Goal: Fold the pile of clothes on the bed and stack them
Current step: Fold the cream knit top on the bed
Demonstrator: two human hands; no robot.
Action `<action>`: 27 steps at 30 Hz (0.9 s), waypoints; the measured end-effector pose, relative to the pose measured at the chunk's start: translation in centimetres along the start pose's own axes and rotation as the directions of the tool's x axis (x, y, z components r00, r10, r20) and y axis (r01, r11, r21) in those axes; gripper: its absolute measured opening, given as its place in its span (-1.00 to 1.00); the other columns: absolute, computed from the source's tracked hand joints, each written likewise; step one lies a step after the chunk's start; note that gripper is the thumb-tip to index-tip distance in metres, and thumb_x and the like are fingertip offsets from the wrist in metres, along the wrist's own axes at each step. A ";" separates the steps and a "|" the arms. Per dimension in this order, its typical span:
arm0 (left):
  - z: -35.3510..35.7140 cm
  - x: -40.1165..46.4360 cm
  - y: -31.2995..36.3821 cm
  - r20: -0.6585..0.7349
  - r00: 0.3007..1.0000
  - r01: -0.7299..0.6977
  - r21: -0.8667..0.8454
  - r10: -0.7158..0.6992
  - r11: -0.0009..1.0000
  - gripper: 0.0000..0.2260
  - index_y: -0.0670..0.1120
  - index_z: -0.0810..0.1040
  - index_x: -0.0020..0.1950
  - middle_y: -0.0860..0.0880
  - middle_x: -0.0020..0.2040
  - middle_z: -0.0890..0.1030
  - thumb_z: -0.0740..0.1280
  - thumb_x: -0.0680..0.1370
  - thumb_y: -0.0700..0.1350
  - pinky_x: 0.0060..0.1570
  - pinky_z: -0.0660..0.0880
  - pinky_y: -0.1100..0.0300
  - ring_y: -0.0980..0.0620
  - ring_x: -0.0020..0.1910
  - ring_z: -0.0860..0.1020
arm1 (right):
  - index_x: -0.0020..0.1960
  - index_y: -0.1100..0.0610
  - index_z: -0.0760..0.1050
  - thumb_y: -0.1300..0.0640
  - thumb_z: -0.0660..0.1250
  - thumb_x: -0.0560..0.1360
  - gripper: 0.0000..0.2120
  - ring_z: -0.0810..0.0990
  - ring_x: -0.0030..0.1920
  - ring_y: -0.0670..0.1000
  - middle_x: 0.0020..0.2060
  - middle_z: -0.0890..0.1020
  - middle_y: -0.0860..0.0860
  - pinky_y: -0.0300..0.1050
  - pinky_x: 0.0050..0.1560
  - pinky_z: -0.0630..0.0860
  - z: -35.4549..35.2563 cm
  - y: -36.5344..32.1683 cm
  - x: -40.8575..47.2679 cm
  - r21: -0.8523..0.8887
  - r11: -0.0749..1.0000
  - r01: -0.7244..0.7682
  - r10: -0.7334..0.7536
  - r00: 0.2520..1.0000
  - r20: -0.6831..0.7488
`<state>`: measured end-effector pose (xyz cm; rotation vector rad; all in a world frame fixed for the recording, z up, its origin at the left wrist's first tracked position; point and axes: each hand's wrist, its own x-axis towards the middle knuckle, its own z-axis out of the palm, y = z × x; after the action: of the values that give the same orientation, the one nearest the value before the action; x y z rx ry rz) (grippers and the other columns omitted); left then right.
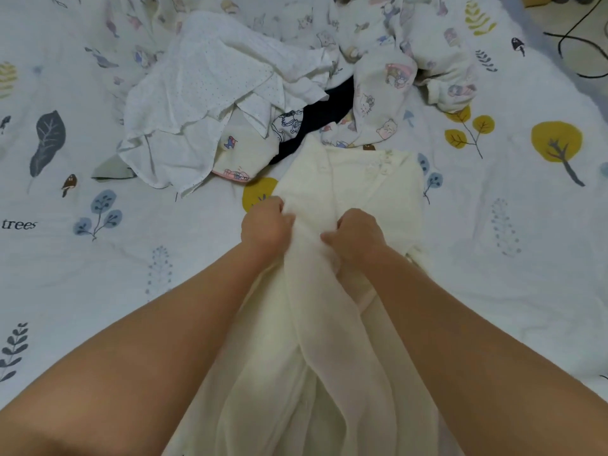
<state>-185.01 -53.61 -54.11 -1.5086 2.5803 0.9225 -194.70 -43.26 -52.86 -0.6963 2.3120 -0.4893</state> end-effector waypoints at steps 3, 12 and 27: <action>-1.7 1.5 -0.8 -0.191 0.981 -0.036 -0.077 0.021 0.996 -0.88 -0.19 0.39 -0.08 -0.16 -0.13 0.51 0.21 0.57 -0.14 -0.17 0.23 0.11 -0.13 -0.07 0.45 | -0.30 0.15 0.35 0.26 0.31 0.43 -0.82 0.44 -0.24 0.07 -0.40 0.39 -0.03 -0.15 -0.35 0.28 0.6 -1.1 1.5 0.114 0.990 0.084 -0.070 0.990 -0.120; -2.9 4.3 -5.0 -0.155 0.961 0.209 -0.142 -0.230 0.968 -0.69 -0.22 0.50 0.03 -0.16 0.00 0.59 0.20 0.56 0.03 -0.06 0.34 0.12 -0.17 0.06 0.52 | 0.24 0.16 0.44 0.16 0.23 0.50 -0.68 0.38 0.19 0.18 0.15 0.44 0.18 -0.01 0.12 0.31 -1.7 -0.3 1.9 0.022 0.999 0.044 -0.026 0.860 -0.509; -3.7 5.1 -0.9 -0.426 0.903 -0.099 -0.320 -0.049 0.942 -0.75 -0.16 0.46 -0.19 -0.06 -0.25 0.53 0.30 0.53 0.02 -0.18 0.35 0.14 -0.07 -0.19 0.49 | 0.02 0.29 0.39 0.12 0.14 0.58 -0.78 0.42 -0.09 0.20 -0.11 0.49 0.24 -0.03 -0.13 0.26 -10.3 8.0 4.5 0.139 0.980 -0.141 0.197 0.721 -0.664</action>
<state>-186.05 -59.76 -52.99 -1.9690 2.8497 1.2050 -207.43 -38.08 -51.79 -0.2663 2.9794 -0.8540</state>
